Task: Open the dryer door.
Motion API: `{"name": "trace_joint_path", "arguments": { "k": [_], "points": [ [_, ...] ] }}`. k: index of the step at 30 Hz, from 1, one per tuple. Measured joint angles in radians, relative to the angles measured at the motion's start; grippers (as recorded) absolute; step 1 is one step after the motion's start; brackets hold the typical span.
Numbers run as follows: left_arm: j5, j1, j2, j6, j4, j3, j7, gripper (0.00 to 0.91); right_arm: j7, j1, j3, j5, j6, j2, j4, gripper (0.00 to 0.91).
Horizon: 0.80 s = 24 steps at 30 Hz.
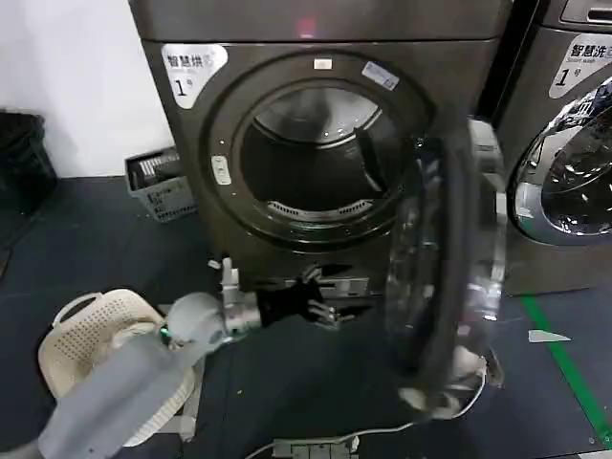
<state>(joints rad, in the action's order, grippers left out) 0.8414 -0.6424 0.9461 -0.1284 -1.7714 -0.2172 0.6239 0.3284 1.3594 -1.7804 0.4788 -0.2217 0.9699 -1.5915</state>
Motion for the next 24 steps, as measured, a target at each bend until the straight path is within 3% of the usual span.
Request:
{"name": "trace_joint_path", "arguments": {
  "k": [7,24],
  "points": [
    [-0.01,0.088,0.078,0.007,0.053,-0.104,-0.031,0.907,-0.04,0.047,-0.079,-0.097,-0.023,0.004,-0.028,0.907],
    [-0.071,0.282,0.275,0.099,0.221,-0.285,-0.094,0.907,-0.03,0.104,-0.193,-0.135,-0.069,0.015,-0.076,0.907]
  ]
}}
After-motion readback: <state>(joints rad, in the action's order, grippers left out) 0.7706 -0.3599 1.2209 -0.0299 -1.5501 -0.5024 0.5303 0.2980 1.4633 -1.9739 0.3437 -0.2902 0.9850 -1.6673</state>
